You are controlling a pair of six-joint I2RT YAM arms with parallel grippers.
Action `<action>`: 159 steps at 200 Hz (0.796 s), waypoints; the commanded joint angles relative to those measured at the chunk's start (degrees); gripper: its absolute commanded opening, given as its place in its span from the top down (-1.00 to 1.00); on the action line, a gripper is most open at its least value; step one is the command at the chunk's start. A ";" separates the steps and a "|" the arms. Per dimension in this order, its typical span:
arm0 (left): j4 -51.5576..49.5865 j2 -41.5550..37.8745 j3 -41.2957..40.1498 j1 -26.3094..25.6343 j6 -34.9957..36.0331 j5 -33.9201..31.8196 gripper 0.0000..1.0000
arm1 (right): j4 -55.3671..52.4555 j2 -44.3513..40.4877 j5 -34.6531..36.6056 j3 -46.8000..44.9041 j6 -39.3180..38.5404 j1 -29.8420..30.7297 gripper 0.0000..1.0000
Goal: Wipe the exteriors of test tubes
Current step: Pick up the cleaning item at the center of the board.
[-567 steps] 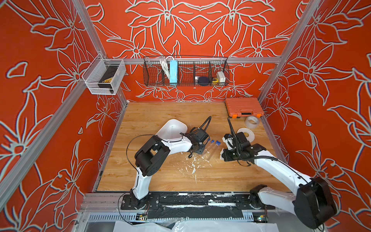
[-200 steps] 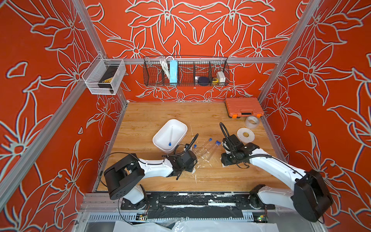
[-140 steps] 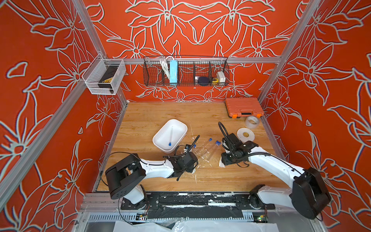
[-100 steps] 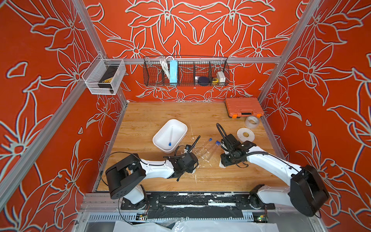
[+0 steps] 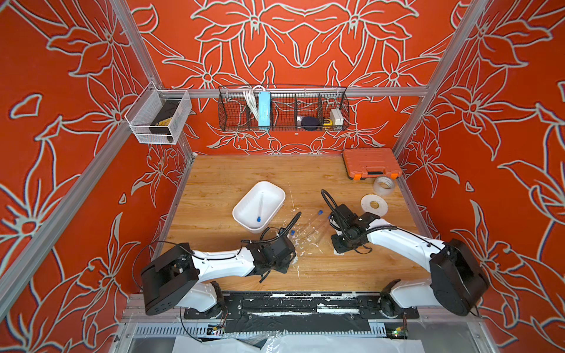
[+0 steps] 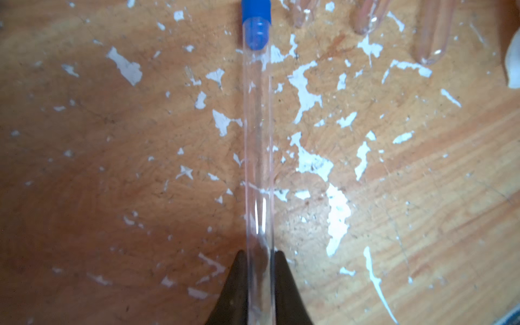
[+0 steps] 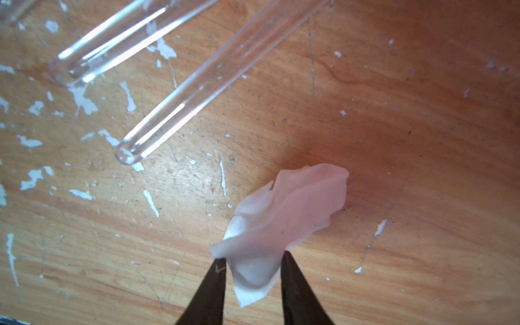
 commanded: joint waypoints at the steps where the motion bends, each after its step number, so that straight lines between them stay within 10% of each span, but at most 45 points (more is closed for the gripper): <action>1: -1.64 -2.31 -0.69 -0.36 0.62 2.04 0.72 | 1.22 1.97 0.18 0.02 0.26 0.75 0.45; 42: -0.02 -6.18 -2.26 -0.36 0.74 4.90 0.72 | 3.33 0.67 -1.99 -1.60 0.80 1.13 1.00; 159: 5.08 -13.38 -1.93 -0.36 2.27 13.08 0.72 | 8.42 -26.26 -16.84 -5.33 4.02 9.59 1.00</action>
